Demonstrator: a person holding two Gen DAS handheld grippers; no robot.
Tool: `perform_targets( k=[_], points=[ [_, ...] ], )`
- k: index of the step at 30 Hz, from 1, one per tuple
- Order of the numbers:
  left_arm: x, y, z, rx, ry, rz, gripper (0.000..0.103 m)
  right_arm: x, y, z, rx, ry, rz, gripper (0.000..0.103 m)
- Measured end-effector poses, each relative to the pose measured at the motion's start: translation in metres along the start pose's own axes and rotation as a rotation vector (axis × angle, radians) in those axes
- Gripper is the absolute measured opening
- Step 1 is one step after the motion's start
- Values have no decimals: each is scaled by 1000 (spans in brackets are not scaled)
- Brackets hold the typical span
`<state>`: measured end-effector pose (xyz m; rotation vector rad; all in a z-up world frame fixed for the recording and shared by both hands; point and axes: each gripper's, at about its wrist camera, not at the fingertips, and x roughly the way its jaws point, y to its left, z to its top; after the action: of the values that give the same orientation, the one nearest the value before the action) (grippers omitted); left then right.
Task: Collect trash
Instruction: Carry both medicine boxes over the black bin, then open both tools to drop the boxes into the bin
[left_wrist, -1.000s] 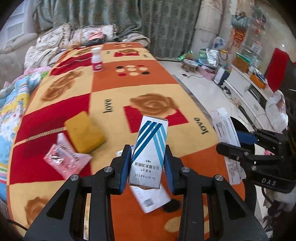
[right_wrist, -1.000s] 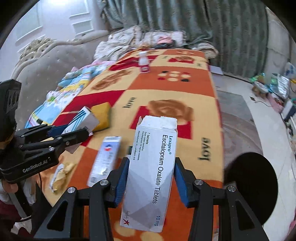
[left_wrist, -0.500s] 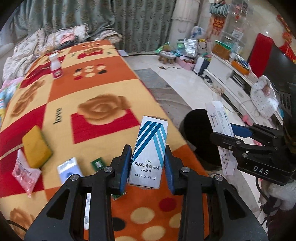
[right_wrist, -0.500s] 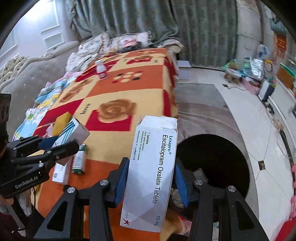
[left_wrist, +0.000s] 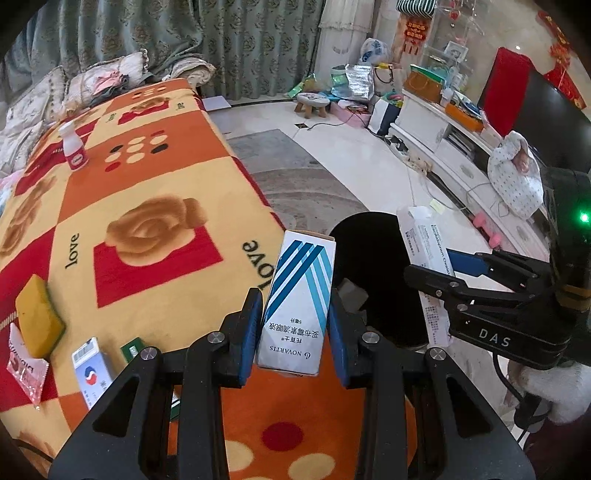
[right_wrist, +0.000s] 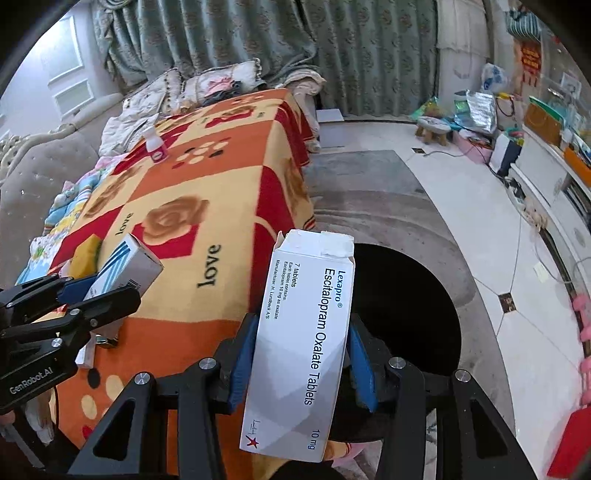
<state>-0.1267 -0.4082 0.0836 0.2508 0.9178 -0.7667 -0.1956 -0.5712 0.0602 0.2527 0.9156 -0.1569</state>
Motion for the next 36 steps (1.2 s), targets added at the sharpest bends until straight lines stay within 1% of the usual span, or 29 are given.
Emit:
perform_targets(
  k=[10, 17, 20, 26, 29, 31, 35, 36],
  points=[
    [20, -11, 5, -13, 34, -56, 32, 16, -24, -5, 45, 29, -22, 46],
    [28, -24, 7, -4, 50, -71, 32, 29, -39, -5, 79, 42, -39, 46],
    [33, -27, 8, -7, 58, -82, 32, 36, -44, -4, 89, 44, -65, 46],
    [42, -34, 10, -14, 66, -107, 32, 39, -52, -10, 110, 64, -82, 48],
    [47, -38, 13, -14, 69, -127, 32, 35, -56, -13, 118, 65, -86, 53],
    [50, -41, 15, -18, 66, -145, 33, 32, -60, -16, 128, 62, -89, 59],
    [53, -45, 19, -34, 62, -191, 34, 23, -70, -18, 150, 50, -106, 60],
    [54, -46, 19, -38, 63, -213, 37, 19, -73, -19, 157, 46, -110, 61]
  ],
)
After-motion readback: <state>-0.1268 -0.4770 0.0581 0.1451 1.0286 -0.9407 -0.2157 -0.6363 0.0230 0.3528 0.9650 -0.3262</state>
